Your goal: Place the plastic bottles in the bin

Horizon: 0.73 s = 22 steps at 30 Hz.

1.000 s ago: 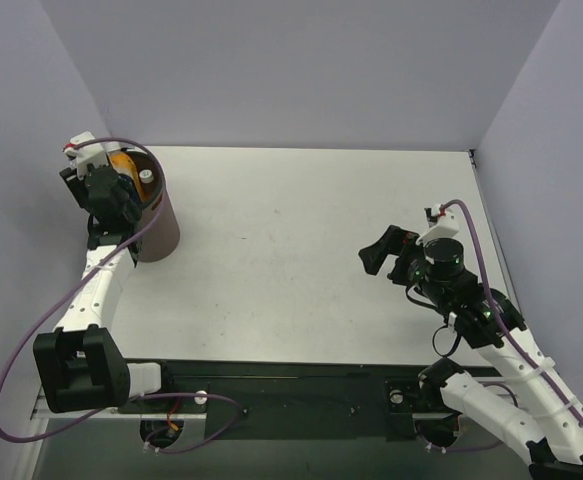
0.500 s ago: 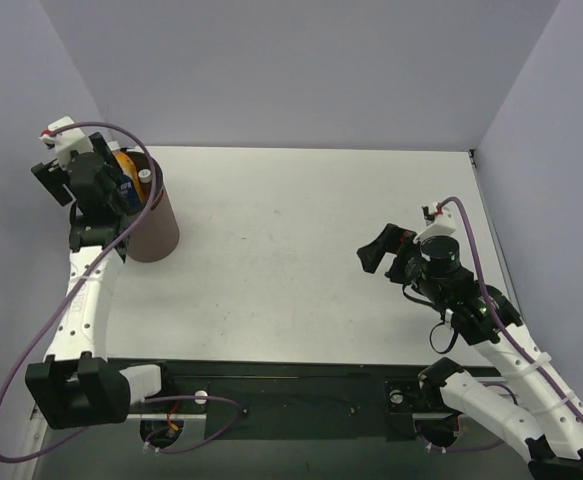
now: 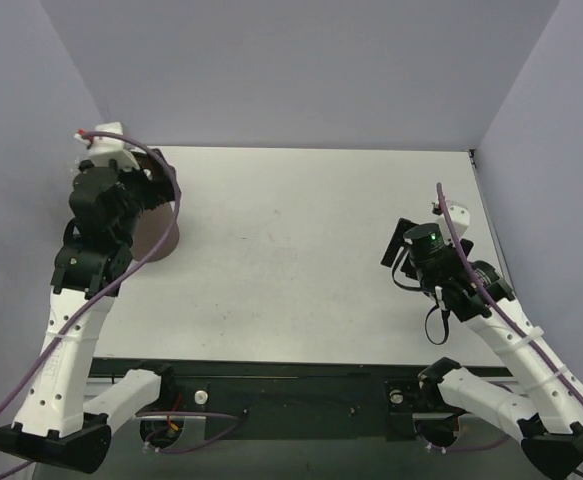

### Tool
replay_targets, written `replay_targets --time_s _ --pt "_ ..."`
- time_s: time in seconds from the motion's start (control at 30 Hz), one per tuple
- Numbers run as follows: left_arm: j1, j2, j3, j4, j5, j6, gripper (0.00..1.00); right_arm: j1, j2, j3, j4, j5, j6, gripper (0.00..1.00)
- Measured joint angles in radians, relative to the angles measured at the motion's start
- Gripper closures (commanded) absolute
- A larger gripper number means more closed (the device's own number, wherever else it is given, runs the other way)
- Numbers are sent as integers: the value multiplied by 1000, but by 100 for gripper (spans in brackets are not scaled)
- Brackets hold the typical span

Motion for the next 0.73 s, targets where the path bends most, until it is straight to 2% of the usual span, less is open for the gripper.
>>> replay_targets --time_s 0.13,0.2,0.37,0.47,0.6,0.73 --pt "-161 -17 -103 -98 39 -31 5 0 38 11 -71 79 8 0" --pt "-188 -16 -149 -151 39 -45 4 0 41 11 -90 93 16 0" --pt "-195 -13 -148 -275 30 -56 4 0 8 1 -95 100 27 0" --pt "-195 31 -52 -340 57 -61 4 0 -11 -6 -94 100 32 0" --pt "-196 119 50 -360 162 -101 3 0 -14 -13 -90 101 45 0" --pt "-198 156 -23 -341 262 -168 3 0 -15 -24 -89 101 50 0"
